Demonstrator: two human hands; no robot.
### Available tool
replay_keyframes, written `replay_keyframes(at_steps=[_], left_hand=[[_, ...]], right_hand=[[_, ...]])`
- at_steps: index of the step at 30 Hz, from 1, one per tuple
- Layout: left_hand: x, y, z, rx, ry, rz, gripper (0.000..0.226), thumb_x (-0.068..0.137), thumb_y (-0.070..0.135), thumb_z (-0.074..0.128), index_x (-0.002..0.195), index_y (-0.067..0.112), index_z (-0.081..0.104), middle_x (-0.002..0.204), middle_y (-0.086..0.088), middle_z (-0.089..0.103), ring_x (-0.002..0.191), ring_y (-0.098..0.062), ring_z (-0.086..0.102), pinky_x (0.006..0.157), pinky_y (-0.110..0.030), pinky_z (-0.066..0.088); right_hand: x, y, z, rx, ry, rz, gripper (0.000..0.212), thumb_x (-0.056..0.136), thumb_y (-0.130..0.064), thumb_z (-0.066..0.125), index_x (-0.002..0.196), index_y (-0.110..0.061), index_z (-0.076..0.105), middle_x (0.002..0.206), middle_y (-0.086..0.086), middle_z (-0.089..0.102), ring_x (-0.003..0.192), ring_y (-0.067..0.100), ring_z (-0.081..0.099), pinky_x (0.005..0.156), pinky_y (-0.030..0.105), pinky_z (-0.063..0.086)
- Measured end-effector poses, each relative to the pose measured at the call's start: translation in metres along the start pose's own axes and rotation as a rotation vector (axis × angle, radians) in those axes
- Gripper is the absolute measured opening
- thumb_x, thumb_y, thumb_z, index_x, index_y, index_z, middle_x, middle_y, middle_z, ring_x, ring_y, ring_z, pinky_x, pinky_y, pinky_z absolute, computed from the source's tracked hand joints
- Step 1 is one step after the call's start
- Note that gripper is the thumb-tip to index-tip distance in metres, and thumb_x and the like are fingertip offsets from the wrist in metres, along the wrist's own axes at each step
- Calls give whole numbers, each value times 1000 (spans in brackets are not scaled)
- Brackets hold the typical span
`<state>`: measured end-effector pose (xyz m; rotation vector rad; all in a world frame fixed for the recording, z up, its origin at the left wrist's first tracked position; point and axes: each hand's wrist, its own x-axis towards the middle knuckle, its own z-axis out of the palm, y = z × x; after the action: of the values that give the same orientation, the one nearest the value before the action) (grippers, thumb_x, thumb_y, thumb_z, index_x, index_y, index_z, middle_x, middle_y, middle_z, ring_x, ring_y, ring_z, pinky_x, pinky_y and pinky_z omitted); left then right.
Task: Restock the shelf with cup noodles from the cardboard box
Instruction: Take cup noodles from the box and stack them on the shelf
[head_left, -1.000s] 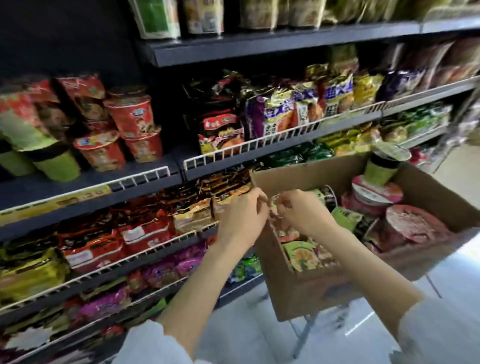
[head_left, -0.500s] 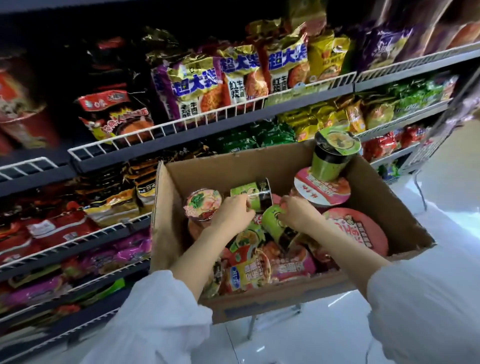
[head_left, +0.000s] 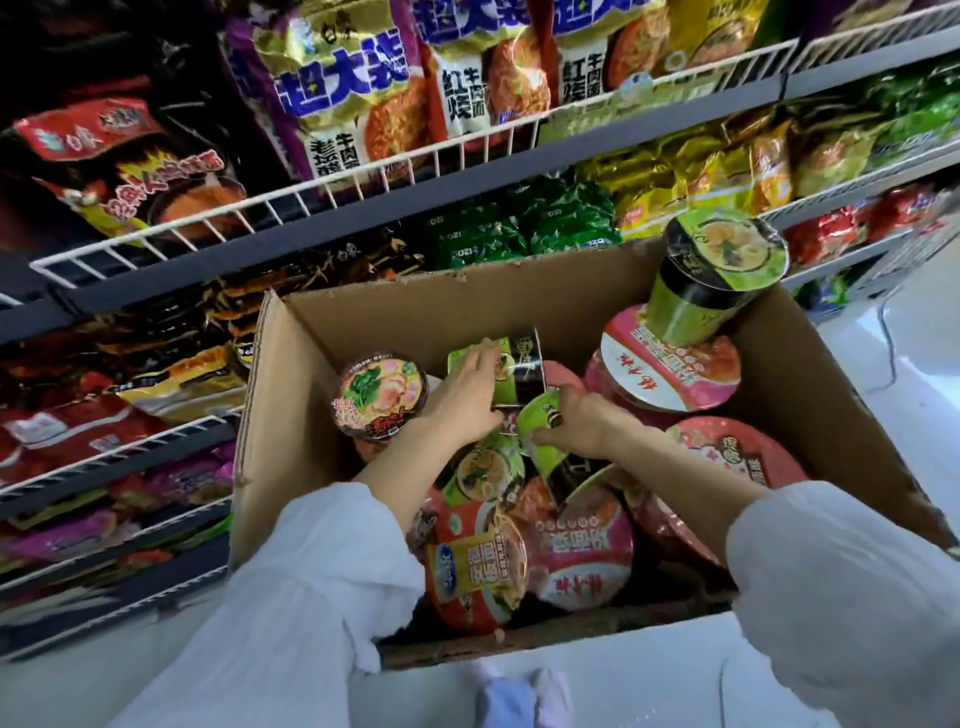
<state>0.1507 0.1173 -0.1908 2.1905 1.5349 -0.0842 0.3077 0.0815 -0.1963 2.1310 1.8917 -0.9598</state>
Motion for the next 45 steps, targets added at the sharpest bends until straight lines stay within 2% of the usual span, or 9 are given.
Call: replay_keyframes(at_steps=[5, 10, 19, 22, 25, 30, 36, 39, 45], left_hand=[[35, -1, 6, 92, -1, -67, 110, 75, 22, 78, 151, 10, 0, 157, -12, 14, 145, -28, 14, 117, -38, 19], [44, 6, 13, 215, 93, -88, 83, 75, 29, 75, 139, 6, 29, 136, -14, 31, 126, -33, 31, 99, -40, 37], [-6, 15, -15, -224, 113, -425, 90, 71, 50, 75, 133, -4, 38, 138, -19, 33, 123, -37, 42, 97, -42, 41], [-30, 27, -35, -359, 169, -458, 57, 77, 49, 69, 99, -2, 58, 121, -23, 51, 107, -35, 54, 84, -36, 44], [-54, 39, -56, -541, 325, -548, 47, 79, 48, 68, 60, 11, 45, 68, -7, 54, 58, -16, 47, 54, -31, 34], [-104, 50, -83, -794, 625, -482, 26, 85, 39, 65, 77, 20, 50, 75, 4, 52, 76, -18, 51, 54, -28, 35], [-152, 29, -122, -923, 881, -453, 29, 80, 41, 71, 87, 20, 52, 83, 7, 58, 86, -20, 59, 58, -23, 36], [-175, 2, -140, -931, 971, -494, 46, 76, 47, 71, 96, 17, 43, 89, 3, 52, 85, -19, 50, 66, -29, 33], [-232, -76, -161, -943, 1112, -530, 45, 78, 44, 71, 100, 18, 42, 100, -2, 54, 90, -21, 50, 71, -29, 35]], right_hand=[[-3, -2, -19, -50, 31, -31, 82, 82, -60, 58, 140, -8, 32, 121, 14, 60, 111, 31, 57, 78, 35, 42], [-1, 6, -29, 141, 29, -11, 74, 84, -57, 57, 141, -17, 32, 124, 14, 57, 117, 30, 53, 81, 31, 38], [-16, 16, -46, 952, -110, 88, 65, 82, -56, 59, 131, -15, 49, 120, 9, 61, 108, 29, 60, 96, 43, 49], [-35, 14, -62, 1257, -230, 49, 50, 89, -53, 53, 106, -8, 66, 103, 14, 69, 91, 30, 66, 91, 46, 51], [-54, 11, -77, 1330, -181, 101, 51, 91, -58, 44, 103, -13, 64, 113, 15, 65, 97, 31, 63, 82, 44, 52], [-90, -19, -88, 1558, -207, 53, 43, 95, -45, 47, 85, -6, 63, 95, 18, 68, 82, 30, 63, 69, 44, 56], [-122, -88, -94, 1799, -270, -149, 31, 103, -23, 33, 117, -6, 55, 114, 20, 59, 97, 42, 62, 42, 40, 55], [-130, -121, -94, 1726, -304, -231, 25, 102, -9, 30, 109, -3, 53, 100, 20, 58, 59, 38, 69, 39, 28, 53], [-145, -217, -76, 1493, -459, -412, 32, 102, -6, 29, 128, -3, 48, 113, 22, 58, 85, 34, 67, 46, 27, 56]])
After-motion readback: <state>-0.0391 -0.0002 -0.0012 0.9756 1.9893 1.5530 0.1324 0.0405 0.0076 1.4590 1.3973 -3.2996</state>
